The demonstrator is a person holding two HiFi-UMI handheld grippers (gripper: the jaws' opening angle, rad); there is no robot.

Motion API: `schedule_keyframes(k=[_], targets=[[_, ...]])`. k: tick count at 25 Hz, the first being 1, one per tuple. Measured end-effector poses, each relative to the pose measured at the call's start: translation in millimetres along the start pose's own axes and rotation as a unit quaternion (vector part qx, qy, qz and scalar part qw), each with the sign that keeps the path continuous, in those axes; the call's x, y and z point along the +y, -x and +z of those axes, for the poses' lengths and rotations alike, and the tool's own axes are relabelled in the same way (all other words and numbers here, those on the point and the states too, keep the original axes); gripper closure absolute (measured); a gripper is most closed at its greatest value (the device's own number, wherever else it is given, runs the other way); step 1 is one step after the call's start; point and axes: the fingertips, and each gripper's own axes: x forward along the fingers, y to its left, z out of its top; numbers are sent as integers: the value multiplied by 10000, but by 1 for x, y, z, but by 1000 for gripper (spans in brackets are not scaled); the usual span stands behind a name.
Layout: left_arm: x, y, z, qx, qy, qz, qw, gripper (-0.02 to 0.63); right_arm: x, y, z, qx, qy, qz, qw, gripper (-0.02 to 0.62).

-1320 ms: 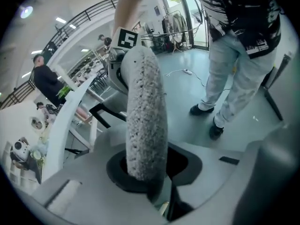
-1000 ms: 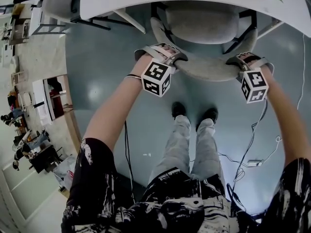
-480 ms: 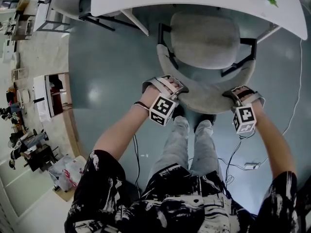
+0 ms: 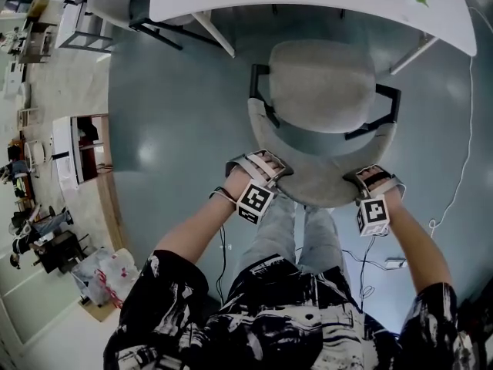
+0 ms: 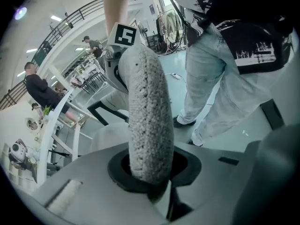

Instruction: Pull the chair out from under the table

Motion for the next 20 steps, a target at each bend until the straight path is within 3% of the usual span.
schedule_keyframes(k=[5,20], targets=[[-52,1,30,10,22,-111,9999,551,56,6,23,-11,-16,98,9999,537],[-114,5,66,34,248,-328,9991,551,119,11,48,77,73,35,9999,534]])
